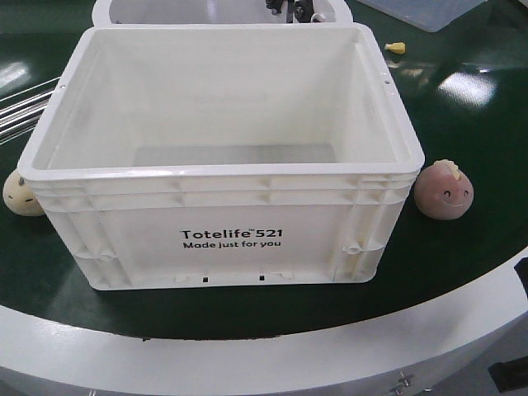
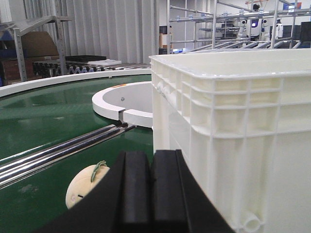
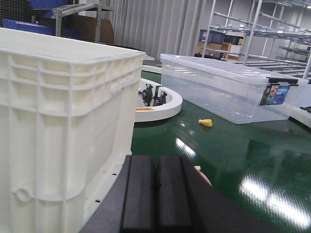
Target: Place moving items into box and shelve
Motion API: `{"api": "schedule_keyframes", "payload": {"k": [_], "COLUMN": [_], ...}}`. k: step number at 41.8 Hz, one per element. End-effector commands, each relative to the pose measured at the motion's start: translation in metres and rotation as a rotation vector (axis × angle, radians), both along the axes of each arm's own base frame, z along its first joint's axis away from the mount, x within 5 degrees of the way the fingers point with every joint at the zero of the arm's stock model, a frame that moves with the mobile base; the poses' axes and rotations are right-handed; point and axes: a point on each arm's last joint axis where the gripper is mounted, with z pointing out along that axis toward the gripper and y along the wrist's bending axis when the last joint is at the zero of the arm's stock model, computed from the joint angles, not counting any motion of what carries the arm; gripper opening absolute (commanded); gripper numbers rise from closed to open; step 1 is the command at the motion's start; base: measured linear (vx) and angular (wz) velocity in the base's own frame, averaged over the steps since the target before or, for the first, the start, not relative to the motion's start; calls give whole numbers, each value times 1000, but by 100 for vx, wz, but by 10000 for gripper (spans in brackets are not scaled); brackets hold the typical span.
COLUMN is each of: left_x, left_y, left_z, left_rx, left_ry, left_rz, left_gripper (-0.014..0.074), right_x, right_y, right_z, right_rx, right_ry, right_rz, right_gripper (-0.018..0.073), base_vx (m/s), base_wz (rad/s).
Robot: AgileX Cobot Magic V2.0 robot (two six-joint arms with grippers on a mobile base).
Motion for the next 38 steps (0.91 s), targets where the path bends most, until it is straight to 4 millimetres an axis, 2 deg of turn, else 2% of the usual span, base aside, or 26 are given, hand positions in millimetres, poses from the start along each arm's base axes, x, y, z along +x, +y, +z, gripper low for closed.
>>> {"api": "schedule_keyframes", "payload": {"k": [1,17,27,28,29,38], "left_x": [-2,-3,-3,-2,20,62], "left_y": [4,5,4,3,0,-6], "left_z": [9,14,26,29,68,114], "left_rx": [-29,-39,-34,-32,-10,-1], "left_ry": [-137,-195,-157,-150,-82,-25], "left_rz": [33,50,31,28,33,38], "left_gripper": [-7,-7,-7,-7,-7,-7], "right_x": [-1,-2,-4,-4,9,44], "right_y": [-2,-3,-5,-4,0,7], "right_z": [7,14,29,31,63,104], "right_rx": [14,29,48,49,50,47], "right_ry": [-92,-158,-264,-255,-113,-31], "right_rz": [-16,-26,-42,-40,-19,-21], "right_gripper": [-8,-8,-8,-8,-8,-8], "base_vx": [0,0,0,0,0,0], "base_wz": [0,0,0,0,0,0]}}
